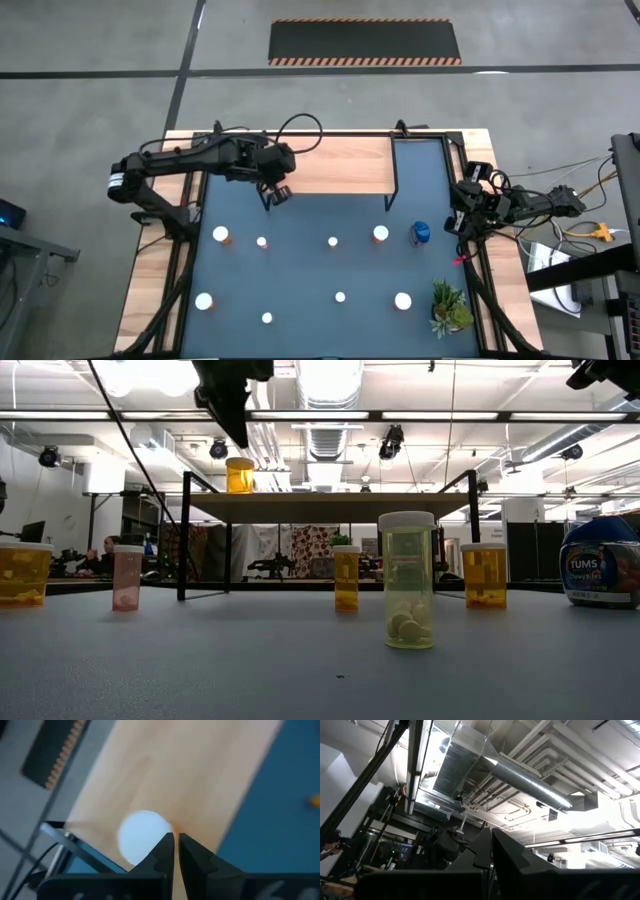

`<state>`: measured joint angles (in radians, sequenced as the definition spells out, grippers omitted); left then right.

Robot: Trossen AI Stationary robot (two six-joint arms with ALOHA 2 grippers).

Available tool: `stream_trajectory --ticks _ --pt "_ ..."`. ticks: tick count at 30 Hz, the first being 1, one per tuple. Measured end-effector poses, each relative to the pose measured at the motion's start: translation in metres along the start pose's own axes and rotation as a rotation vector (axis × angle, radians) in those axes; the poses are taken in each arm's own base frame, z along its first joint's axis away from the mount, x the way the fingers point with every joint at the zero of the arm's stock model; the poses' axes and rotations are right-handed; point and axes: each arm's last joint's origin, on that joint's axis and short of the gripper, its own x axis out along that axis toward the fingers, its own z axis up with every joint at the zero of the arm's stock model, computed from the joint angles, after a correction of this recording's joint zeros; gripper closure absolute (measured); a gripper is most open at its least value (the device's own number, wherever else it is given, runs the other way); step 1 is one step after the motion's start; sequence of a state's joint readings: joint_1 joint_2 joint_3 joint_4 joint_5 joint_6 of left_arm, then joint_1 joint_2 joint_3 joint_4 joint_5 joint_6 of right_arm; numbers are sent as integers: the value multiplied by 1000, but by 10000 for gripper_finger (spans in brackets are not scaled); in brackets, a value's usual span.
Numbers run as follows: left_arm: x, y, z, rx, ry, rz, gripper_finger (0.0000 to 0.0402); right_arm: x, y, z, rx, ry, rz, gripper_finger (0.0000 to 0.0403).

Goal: Pick and place medicine bottles onto shelf by color
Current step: Put the large orange pill bottle on the shelf

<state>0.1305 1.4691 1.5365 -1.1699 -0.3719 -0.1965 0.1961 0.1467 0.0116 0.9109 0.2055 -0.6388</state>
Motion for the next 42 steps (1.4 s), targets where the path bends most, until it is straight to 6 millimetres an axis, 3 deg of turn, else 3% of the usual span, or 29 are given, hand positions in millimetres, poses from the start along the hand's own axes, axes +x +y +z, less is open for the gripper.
stream_trajectory --ticks 4,7,13,23,32,42 --pt "-2 -5 -5 63 32 -197 393 0 0 0 0 3 -4 394" --pt "8 -10 -9 101 48 -229 393 0 0 0 0 2 -4 394" --pt "31 -10 -18 145 61 -48 393 0 0 0 0 3 -4 394" --pt "33 -2 -17 143 29 198 393 0 0 0 0 3 -4 394" --pt "39 6 -16 121 44 225 393 0 0 0 -1 3 -4 394" --pt "62 17 -23 82 58 292 393 0 0 0 -1 3 -4 394"
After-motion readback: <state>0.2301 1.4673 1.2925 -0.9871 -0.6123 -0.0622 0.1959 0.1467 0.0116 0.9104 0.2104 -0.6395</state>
